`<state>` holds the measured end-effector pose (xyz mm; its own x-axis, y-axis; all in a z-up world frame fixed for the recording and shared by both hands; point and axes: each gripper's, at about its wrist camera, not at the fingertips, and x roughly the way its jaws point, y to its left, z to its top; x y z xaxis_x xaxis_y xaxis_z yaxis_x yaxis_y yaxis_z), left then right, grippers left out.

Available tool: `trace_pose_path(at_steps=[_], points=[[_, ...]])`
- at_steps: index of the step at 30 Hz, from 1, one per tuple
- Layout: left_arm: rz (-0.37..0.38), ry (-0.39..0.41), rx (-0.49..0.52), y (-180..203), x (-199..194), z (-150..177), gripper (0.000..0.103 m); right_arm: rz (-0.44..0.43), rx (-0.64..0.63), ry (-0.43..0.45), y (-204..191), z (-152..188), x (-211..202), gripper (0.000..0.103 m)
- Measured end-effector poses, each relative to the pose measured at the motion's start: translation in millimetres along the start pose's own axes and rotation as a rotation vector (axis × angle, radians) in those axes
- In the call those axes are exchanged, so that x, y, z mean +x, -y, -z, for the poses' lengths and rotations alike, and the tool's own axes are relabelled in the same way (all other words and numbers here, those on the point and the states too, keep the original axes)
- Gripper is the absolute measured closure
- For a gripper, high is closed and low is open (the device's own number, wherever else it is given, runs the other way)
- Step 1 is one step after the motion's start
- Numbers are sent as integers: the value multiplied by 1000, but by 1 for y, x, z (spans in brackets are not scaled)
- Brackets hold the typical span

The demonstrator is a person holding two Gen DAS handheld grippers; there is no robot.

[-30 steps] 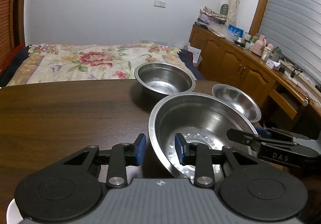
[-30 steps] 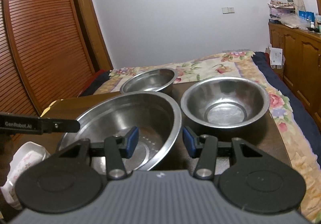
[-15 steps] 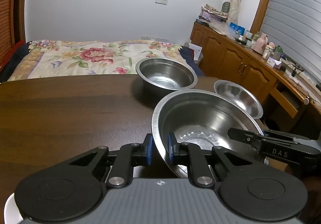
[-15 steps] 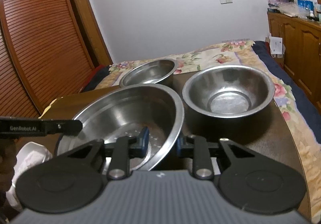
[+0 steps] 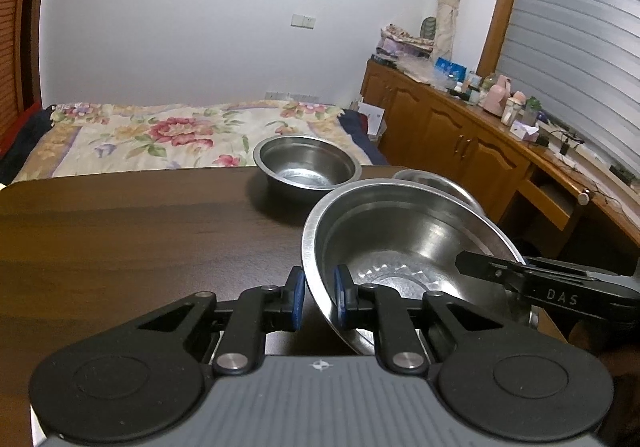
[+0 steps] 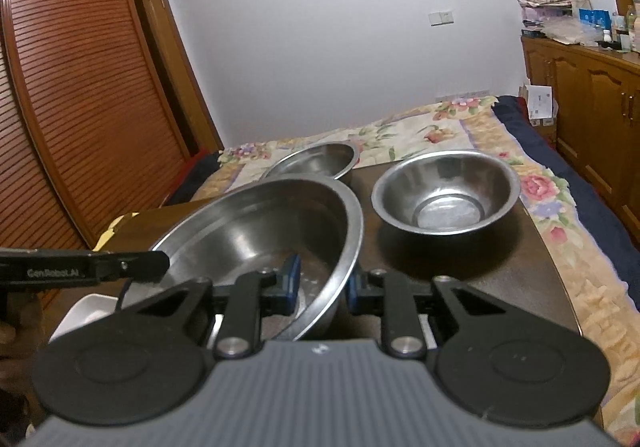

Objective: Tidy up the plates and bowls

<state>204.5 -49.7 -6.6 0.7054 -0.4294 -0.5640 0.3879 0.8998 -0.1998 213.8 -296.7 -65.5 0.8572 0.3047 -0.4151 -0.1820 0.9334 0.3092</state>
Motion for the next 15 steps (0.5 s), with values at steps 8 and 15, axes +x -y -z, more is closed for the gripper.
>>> trace_pose_path(at_steps=[8,15], points=[[9,22,14,9,-22,11,86,-4,14,11,-1,6,-15,78],[2,34,27,14,-38,20,85,-18,26,10,-1,12,-24,78]])
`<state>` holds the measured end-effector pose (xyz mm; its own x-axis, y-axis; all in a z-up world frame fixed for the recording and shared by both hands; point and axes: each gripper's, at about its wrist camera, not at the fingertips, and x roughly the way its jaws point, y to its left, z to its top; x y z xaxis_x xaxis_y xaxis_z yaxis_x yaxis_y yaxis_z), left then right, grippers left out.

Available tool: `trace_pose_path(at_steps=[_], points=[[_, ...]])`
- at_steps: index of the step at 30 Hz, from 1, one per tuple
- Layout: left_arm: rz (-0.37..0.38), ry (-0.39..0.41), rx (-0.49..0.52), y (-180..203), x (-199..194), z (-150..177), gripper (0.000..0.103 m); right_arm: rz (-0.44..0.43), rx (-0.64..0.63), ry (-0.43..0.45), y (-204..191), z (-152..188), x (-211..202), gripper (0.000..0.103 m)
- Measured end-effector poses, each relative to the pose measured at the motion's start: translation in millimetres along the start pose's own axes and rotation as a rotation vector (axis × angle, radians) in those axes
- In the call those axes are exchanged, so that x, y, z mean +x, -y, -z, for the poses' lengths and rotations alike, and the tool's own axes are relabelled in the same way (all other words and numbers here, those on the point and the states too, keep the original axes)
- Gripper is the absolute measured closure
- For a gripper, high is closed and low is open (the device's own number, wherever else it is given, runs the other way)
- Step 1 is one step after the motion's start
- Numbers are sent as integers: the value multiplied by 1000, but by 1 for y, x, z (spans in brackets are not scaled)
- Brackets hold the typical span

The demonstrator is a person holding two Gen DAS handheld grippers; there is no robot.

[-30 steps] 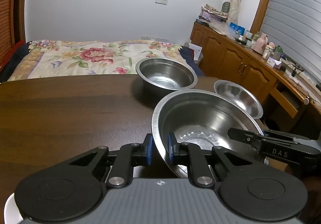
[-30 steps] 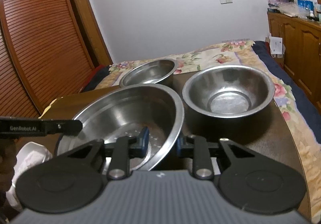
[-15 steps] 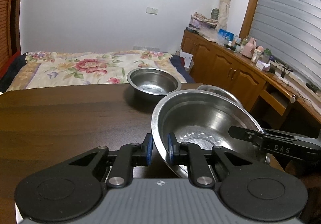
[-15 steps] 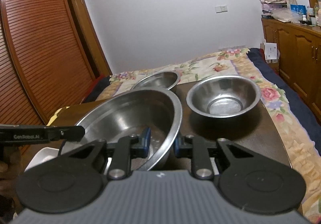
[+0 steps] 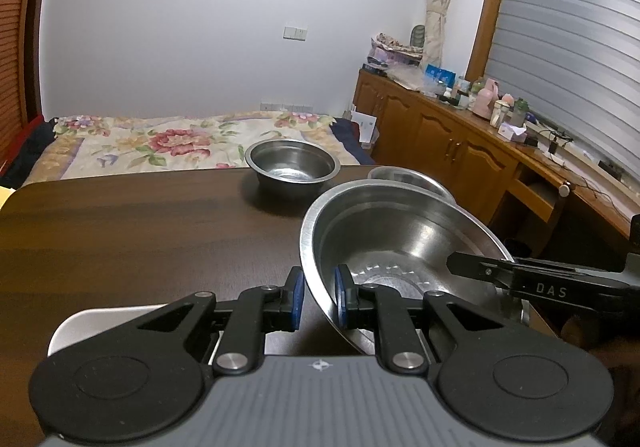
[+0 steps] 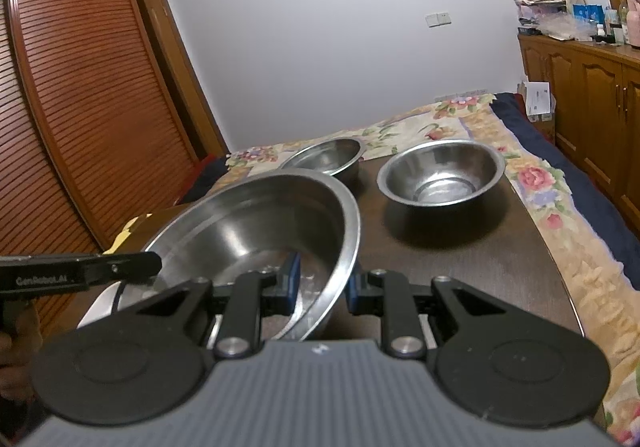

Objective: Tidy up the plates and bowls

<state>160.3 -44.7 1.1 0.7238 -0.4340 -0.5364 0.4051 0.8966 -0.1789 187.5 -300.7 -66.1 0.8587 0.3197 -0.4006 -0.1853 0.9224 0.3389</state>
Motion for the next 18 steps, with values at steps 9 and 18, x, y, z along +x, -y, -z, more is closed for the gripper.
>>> trace_pose_path(at_steps=[9,18], points=[[11,4,2,2,-4,8,85,4,-8,-13,2,8,-6,78],[21,-10,21,5,-2,21,85,17,9,-38,6,20,-11,78]])
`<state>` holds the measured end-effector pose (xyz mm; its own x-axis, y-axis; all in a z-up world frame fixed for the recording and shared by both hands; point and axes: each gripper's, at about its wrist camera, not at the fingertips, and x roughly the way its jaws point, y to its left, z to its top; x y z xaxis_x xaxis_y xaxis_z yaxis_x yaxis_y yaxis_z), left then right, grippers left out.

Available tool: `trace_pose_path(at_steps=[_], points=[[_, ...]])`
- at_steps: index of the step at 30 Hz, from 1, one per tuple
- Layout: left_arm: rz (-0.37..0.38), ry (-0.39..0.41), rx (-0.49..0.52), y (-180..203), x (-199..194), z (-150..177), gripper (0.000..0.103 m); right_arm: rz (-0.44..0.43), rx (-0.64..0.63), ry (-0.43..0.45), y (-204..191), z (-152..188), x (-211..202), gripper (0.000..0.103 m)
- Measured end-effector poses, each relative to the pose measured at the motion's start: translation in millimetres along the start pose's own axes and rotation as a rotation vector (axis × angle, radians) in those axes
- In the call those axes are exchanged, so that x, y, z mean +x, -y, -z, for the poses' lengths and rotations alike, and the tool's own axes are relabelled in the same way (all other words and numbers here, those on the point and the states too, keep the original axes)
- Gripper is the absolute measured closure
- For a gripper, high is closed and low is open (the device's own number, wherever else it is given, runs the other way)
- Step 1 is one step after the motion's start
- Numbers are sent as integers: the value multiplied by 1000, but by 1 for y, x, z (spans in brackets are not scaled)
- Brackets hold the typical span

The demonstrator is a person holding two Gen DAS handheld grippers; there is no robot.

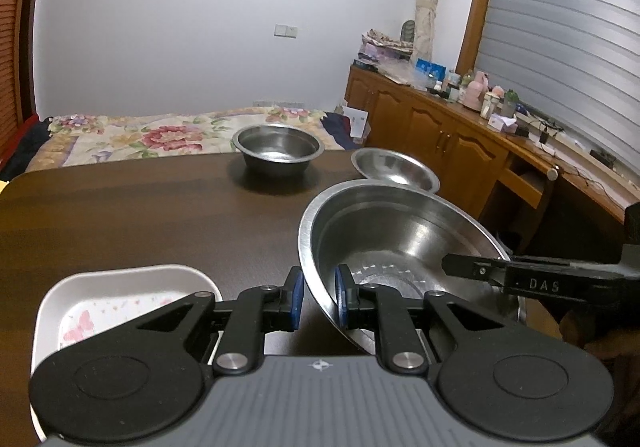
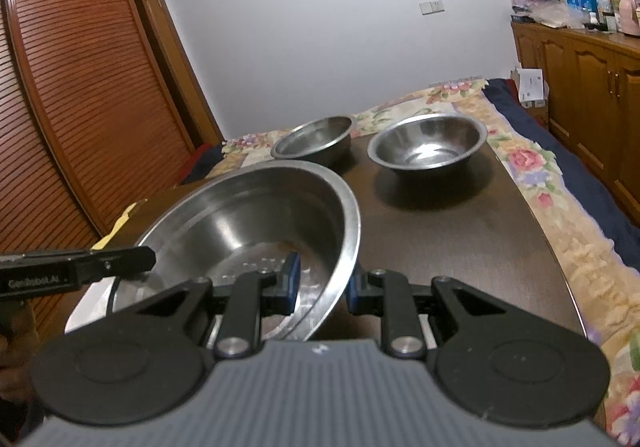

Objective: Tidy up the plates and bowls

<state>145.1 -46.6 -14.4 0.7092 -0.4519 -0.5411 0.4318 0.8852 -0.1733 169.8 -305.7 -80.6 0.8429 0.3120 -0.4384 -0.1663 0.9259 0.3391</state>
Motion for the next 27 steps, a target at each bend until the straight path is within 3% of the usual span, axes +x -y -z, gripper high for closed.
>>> trace_pose_path(at_steps=[27], points=[[-8,-36,-11,0,7,22,84,16,11,-47,-2,17,1,78]])
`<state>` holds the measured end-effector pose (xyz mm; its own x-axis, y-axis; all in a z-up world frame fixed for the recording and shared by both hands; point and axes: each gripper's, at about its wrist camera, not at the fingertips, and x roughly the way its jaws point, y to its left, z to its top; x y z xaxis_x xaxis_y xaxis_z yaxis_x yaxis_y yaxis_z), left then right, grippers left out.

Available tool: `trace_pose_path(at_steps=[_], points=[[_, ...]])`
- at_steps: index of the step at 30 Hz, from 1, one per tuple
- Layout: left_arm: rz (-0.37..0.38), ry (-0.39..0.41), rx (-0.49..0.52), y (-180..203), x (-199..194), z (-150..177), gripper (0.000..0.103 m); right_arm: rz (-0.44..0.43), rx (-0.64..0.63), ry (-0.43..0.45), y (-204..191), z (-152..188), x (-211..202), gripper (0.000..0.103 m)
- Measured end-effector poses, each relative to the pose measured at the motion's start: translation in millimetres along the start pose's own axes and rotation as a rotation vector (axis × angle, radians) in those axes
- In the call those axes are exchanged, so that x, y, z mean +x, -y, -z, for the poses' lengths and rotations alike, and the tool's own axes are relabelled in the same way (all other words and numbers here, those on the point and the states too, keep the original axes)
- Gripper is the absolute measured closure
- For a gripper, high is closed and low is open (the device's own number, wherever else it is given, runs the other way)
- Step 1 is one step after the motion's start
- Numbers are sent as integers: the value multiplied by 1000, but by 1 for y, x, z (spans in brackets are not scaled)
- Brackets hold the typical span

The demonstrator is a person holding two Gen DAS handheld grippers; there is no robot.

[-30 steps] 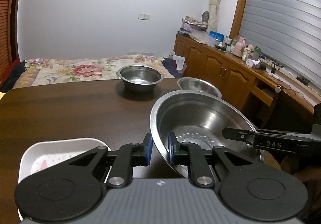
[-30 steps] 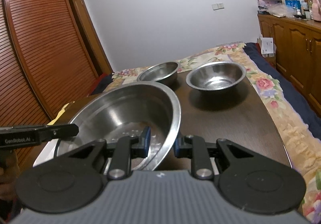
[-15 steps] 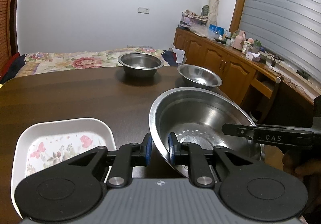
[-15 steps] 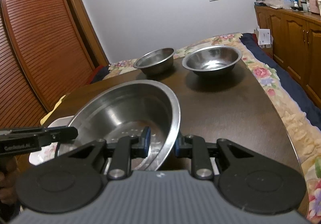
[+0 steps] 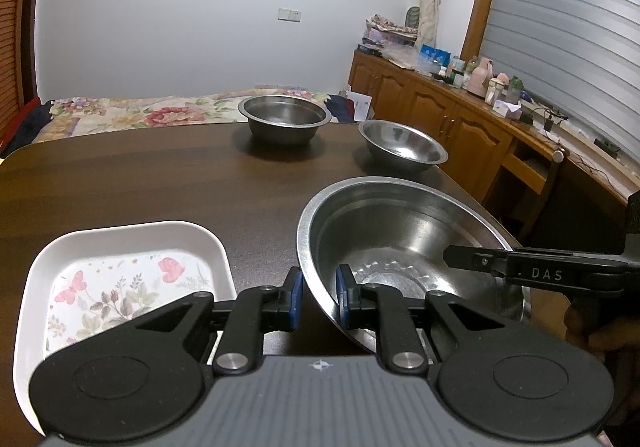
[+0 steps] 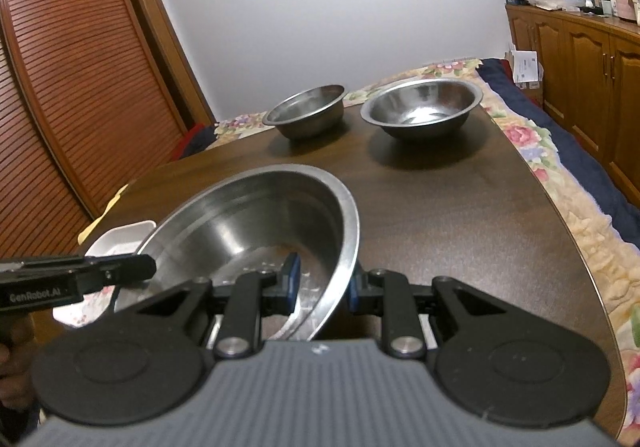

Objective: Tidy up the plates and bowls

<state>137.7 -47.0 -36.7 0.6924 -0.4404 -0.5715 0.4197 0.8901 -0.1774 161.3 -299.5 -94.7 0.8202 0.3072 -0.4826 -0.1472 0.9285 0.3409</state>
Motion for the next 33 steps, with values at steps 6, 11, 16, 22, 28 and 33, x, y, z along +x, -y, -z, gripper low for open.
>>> trace_pose_path(at_steps=[6,11,16,22,28,33], points=[[4,1,0,2,0,-1,83,3,-8,2,0,0,1,78],[8,5,-2,0,0,-1,83,3,-18,-2,-2,1,3,78],[2,4,-17,-2,2,-2,83,16,-51,-6,-4,-3,5,77],[2,21,-25,-4,-1,-3,74,20,-61,0,-3,-9,2,74],[-12,37,-25,-7,-3,-6,70,33,-66,3,0,-14,1,70],[-17,47,-37,-13,-6,-9,70,42,-55,-2,5,-18,6,64]])
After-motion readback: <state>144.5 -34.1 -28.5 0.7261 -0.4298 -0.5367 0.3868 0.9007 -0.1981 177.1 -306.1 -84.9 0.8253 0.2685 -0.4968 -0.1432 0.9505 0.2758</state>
